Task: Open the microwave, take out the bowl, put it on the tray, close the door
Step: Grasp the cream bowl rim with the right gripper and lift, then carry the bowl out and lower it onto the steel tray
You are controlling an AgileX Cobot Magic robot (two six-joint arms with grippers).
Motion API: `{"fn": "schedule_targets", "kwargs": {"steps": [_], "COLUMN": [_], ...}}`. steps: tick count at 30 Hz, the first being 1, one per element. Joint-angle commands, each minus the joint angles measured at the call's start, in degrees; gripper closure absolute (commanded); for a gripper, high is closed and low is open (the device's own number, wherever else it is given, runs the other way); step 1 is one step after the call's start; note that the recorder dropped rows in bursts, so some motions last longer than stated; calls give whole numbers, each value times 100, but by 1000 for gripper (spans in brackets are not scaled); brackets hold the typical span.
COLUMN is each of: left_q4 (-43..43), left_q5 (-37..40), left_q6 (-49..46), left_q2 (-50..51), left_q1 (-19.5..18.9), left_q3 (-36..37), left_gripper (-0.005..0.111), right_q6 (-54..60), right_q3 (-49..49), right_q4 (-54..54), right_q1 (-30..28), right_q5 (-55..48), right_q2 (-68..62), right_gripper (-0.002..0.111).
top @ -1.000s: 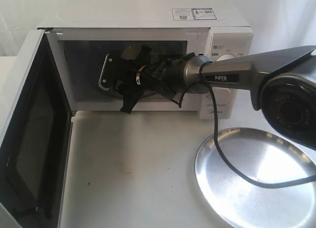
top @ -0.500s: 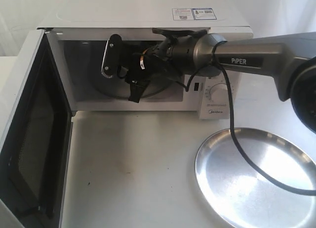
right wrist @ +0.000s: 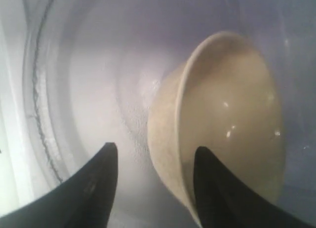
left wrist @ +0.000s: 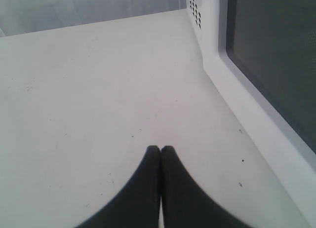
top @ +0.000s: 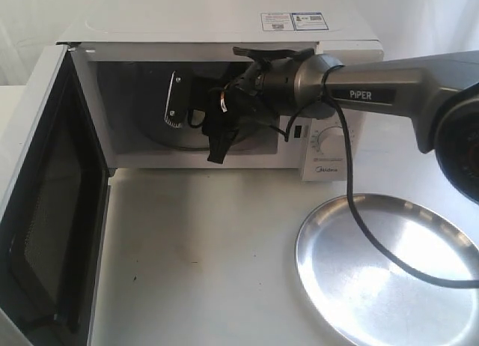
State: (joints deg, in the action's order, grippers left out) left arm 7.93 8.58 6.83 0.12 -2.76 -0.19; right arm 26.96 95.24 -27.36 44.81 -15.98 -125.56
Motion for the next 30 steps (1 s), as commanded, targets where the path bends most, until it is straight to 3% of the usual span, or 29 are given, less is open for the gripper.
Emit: {"fn": "schedule_targets", "kwargs": {"steps": [1,4,8,18,24,27,30], "left_q4": [-20,-20,-20,-20,-20,-20,-20], "left_q5": [-6,-6,-6,-6,-6,-6,-6], "left_q6": [32,32,32,32,32,32,32], "left_q2": [-12,-12,-12,-12,-12,-12,-12], "left_q1": [5,5,5,5,5,5,5], "left_q3": [19,19,19,19,19,19,19], "left_gripper": [107,107,107,107,107,107,107], "right_q6": [-31,-31,-211,-1056,-1944,-3442,-3864], "right_q3": [18,18,18,-1,-544,-960,-1487], "right_q4": [-247,-248,-248,57,602,640,417], "right_q1": [-96,-85,-85,226,802,1095,1373], "right_q5": [202,320,417,307,-893,-2084,-3229], "right_q2": [-242,-275,-254,122,1155,1804,2342], "right_gripper": [64,76,109,108,108,108,108]}}
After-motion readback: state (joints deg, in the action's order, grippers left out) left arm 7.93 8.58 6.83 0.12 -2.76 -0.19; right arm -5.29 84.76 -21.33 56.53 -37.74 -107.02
